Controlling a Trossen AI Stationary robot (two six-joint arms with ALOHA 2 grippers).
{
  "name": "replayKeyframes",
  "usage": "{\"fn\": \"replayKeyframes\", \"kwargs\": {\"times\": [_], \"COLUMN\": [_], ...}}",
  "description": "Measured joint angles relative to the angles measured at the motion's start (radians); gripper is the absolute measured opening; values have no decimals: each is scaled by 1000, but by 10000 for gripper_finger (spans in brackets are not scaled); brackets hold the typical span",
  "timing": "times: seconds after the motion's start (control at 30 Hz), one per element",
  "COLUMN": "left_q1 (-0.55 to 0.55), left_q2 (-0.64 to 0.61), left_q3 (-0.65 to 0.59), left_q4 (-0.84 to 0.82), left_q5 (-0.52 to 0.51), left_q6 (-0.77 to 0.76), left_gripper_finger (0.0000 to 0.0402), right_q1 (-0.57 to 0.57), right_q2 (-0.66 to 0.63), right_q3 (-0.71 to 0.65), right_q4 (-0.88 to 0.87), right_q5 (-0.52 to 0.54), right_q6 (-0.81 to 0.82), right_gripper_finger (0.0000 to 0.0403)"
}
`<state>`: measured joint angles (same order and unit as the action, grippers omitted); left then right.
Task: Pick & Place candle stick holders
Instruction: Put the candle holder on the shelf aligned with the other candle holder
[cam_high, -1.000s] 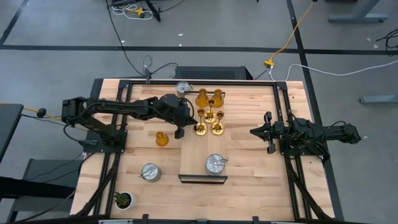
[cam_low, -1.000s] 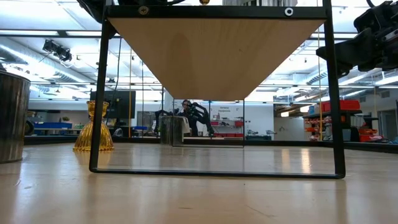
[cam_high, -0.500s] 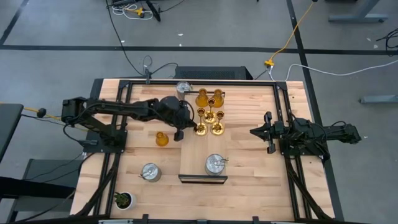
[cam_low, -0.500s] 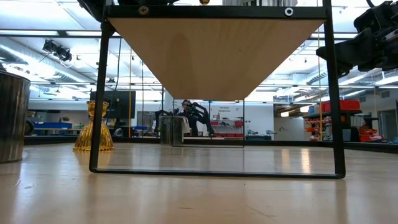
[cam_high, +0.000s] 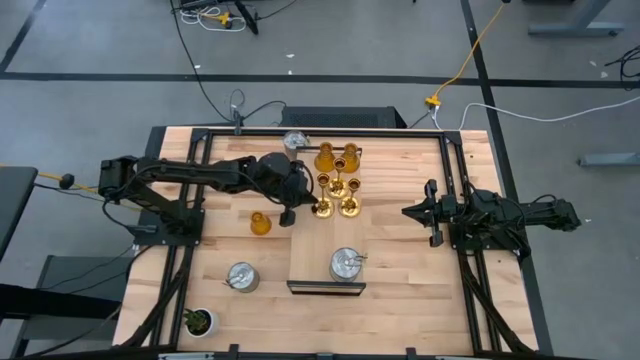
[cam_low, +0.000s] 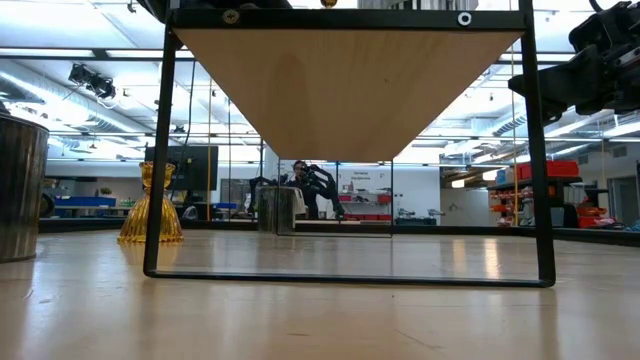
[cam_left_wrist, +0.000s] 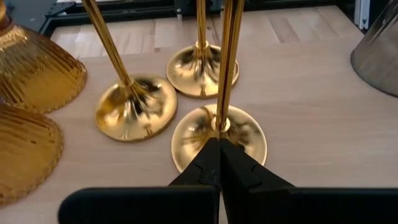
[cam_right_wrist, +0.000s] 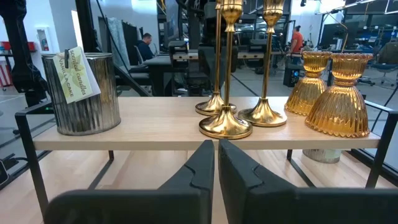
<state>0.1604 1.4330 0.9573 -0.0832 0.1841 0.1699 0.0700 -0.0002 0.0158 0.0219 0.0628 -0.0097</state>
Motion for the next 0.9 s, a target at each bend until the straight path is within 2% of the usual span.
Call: {"fn": "replayKeyframes", "kwargs": {"times": [0.3, 0.9], "left_q1": [0, -1], "left_q2": [0, 40], "left_q3": [0, 0], "left_q4": [-46, -12], "left_q5": [0, -7], "left_q6": [2, 24], "left_gripper_finger": [1, 1], "right_q1": [0, 0], "right_q2": [0, 0], "right_q3": [0, 0], "right_q4": [0, 0], "right_q5": [0, 0], "right_q6": [0, 0], "right_gripper_finger": [27, 27]}}
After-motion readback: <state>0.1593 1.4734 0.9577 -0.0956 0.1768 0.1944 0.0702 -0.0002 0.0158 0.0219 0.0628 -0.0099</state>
